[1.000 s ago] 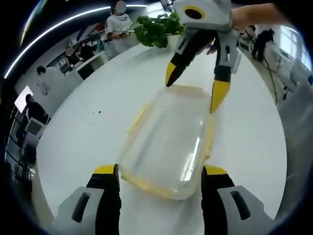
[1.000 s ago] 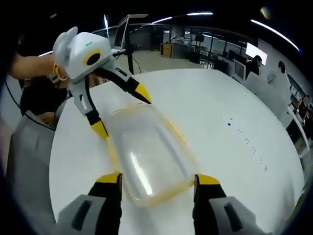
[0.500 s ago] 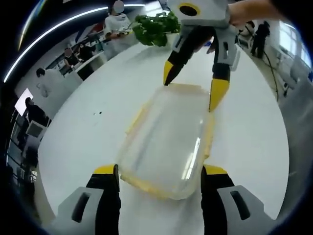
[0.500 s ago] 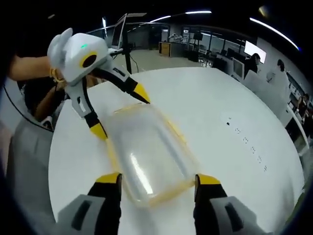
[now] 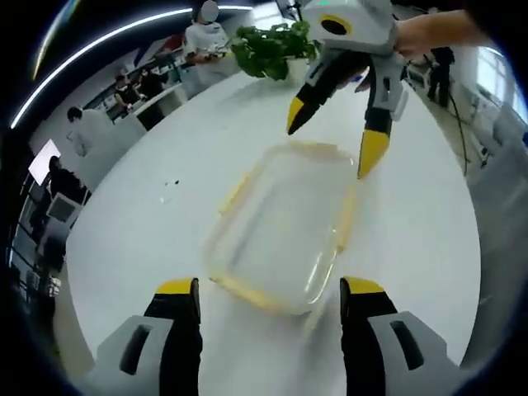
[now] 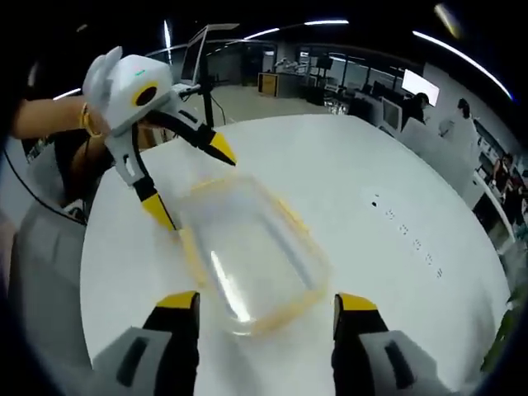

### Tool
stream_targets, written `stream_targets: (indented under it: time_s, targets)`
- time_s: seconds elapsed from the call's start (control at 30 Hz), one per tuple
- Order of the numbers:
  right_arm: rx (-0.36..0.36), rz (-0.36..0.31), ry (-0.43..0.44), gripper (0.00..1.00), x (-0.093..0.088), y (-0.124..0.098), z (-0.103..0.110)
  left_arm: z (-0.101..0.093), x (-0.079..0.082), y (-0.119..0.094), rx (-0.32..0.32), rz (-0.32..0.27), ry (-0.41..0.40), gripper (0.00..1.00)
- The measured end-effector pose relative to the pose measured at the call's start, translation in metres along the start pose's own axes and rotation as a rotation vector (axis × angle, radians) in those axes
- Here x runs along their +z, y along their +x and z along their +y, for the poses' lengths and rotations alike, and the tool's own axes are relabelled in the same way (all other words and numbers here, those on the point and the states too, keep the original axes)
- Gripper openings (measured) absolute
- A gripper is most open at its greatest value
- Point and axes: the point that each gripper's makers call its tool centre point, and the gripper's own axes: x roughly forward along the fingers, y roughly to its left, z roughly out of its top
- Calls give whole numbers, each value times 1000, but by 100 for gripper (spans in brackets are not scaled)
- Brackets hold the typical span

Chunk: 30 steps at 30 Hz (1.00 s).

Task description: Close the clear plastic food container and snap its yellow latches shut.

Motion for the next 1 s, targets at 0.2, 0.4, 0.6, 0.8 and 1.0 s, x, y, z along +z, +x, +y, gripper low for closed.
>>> stream_targets:
  time_s: [0.2, 0.4, 0.6, 0.8, 1.0]
  targets:
    - [-17, -45, 58, 71, -7, -18, 12, 0, -3, -18, 62, -35, -65, 67]
    - [-60, -132, 159, 72, -8, -44, 19, -23, 1, -42, 52, -91, -105, 66]
    - [-94, -162, 194, 73, -19, -68, 30, -39, 0, -63, 70, -143, -167, 68]
    - [-140, -207, 265, 74, -30, -94, 45, -60, -5, -80, 72, -173, -181, 69]
    - [-150, -253, 341, 75, -41, -116, 64, -80, -13, -96, 72, -213, -215, 72]
